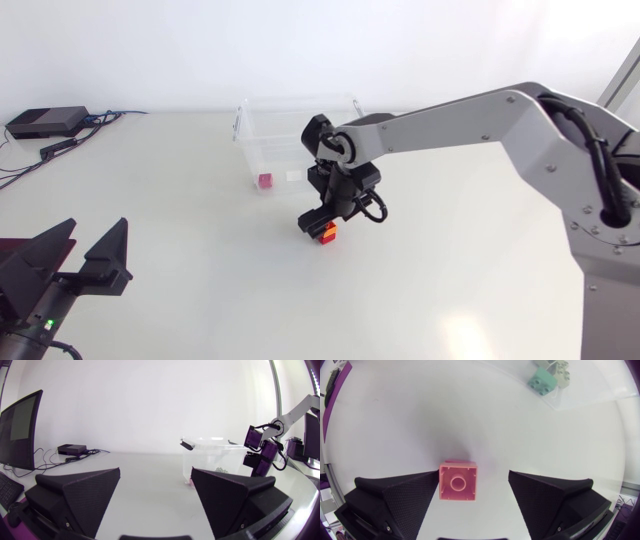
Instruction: Place the duplo bricks in the container
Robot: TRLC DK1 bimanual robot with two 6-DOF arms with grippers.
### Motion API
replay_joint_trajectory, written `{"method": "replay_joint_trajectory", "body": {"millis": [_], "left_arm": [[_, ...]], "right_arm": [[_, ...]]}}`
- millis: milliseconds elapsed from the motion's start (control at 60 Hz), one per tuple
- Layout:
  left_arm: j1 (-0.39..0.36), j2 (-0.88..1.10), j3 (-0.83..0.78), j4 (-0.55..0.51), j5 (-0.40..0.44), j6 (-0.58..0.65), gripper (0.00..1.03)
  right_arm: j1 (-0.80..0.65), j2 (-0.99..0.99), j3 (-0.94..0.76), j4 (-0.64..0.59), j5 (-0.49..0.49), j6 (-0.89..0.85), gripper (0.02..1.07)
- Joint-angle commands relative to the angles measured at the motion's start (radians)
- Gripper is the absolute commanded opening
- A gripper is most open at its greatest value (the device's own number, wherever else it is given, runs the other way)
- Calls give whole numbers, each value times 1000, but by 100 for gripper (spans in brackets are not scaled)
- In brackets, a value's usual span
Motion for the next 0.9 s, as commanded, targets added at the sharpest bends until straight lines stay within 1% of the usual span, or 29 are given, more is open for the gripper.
{"method": "replay_joint_trajectory", "body": {"millis": [0, 67, 133, 167, 183, 200, 250, 267, 283, 317, 350, 533, 683, 883], "left_arm": [[-4, -9, -17, -5, -6, 8, 99], [-4, -7, -17, -5, -5, 8, 99], [-4, -7, -17, -5, -6, 8, 99], [-4, -9, -17, -5, -5, 8, 99], [-4, -7, -17, -5, -6, 8, 99], [-4, -7, -17, -5, -5, 8, 99], [-4, -7, -17, -5, -6, 8, 99], [-4, -9, -17, -5, -5, 7, 99], [-4, -7, -17, -5, -6, 8, 99], [-4, -7, -17, -5, -5, 8, 99], [-4, -7, -17, -5, -5, 7, 99], [-4, -9, -17, -6, -6, 7, 99], [-4, -9, -17, -5, -6, 7, 99], [-6, -9, -17, -6, -6, 7, 99]], "right_arm": [[17, 37, 30, -11, 8, 3, 97], [26, 46, 32, -11, 14, 1, 91], [34, 51, 30, -9, 16, 1, 81], [37, 52, 29, -3, 20, 1, 72], [39, 52, 26, 6, 22, 1, 62], [40, 52, 26, 11, 22, 0, 58], [42, 57, 23, 14, 23, 0, 54], [42, 60, 23, 14, 25, 1, 50], [42, 60, 21, 22, 25, -2, 43], [42, 57, 13, 46, 23, -3, 35], [39, 55, 6, 58, 20, -6, 29], [30, 34, -14, 51, 25, -8, 27], [13, -89, -23, 11, 23, -17, 26], [-7, -230, 41, -69, 23, -19, 27]]}}
